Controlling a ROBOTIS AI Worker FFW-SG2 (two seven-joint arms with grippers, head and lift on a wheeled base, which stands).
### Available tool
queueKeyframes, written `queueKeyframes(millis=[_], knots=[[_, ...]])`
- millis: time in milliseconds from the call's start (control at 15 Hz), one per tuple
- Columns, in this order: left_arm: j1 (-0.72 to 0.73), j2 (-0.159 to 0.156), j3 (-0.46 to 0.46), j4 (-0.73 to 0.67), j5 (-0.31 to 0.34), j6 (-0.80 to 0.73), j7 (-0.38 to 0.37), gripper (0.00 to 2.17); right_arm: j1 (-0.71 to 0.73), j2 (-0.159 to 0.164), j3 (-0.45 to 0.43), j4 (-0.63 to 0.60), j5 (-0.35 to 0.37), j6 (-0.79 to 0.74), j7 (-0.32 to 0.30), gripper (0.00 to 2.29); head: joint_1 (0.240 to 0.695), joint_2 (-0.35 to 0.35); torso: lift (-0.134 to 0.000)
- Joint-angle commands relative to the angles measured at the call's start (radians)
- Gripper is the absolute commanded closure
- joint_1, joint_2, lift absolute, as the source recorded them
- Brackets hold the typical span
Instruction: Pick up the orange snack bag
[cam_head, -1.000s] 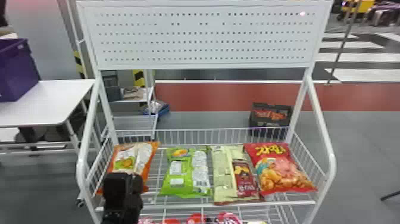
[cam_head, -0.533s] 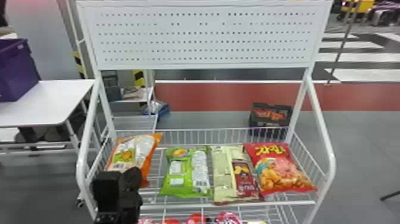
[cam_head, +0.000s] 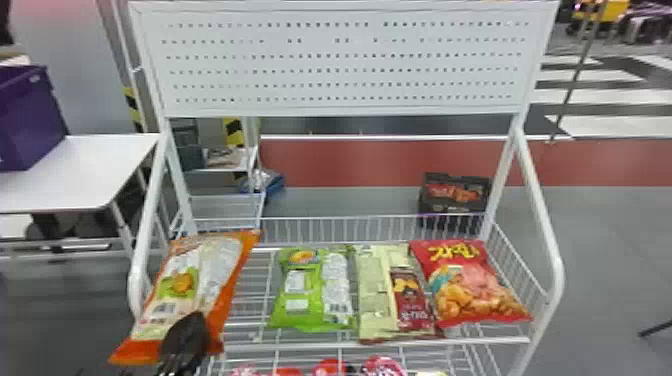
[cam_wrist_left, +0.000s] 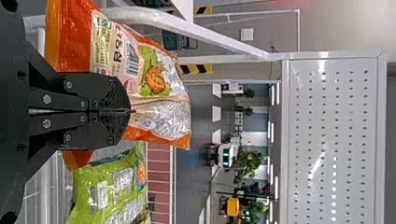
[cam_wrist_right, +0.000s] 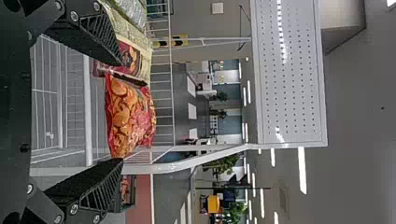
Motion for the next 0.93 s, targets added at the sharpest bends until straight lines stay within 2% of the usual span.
queueKeyframes(millis=[0, 133, 400, 533, 867], knots=[[0.099, 0.015, 0.023, -0.019, -0.013, -0.094, -0.002, 1.35, -0.002, -0.002, 0.003, 0.002, -0.001, 0.000, 0.000, 0.17, 0.499, 0.000, 0.000], [0.168, 0.026, 0.031, -0.028, -0.016, -0.165, -0.002, 1.35, -0.005, -0.002, 0.008, 0.005, -0.001, -0.003, -0.001, 0.17, 0.499, 0.000, 0.000], [0.289, 0.028, 0.046, -0.028, -0.022, -0.349, -0.019, 1.35, -0.005, -0.003, 0.009, 0.005, -0.001, 0.000, 0.000, 0.17, 0.499, 0.000, 0.000], [0.331, 0.028, 0.048, -0.023, -0.050, -0.395, -0.019, 1.35, -0.005, -0.005, 0.009, 0.005, -0.001, 0.000, -0.001, 0.17, 0.499, 0.000, 0.000], [0.362, 0.026, 0.048, 0.032, -0.055, -0.468, -0.036, 1.35, -0.007, -0.006, 0.011, 0.005, -0.002, 0.000, -0.001, 0.17, 0.499, 0.000, 0.000]])
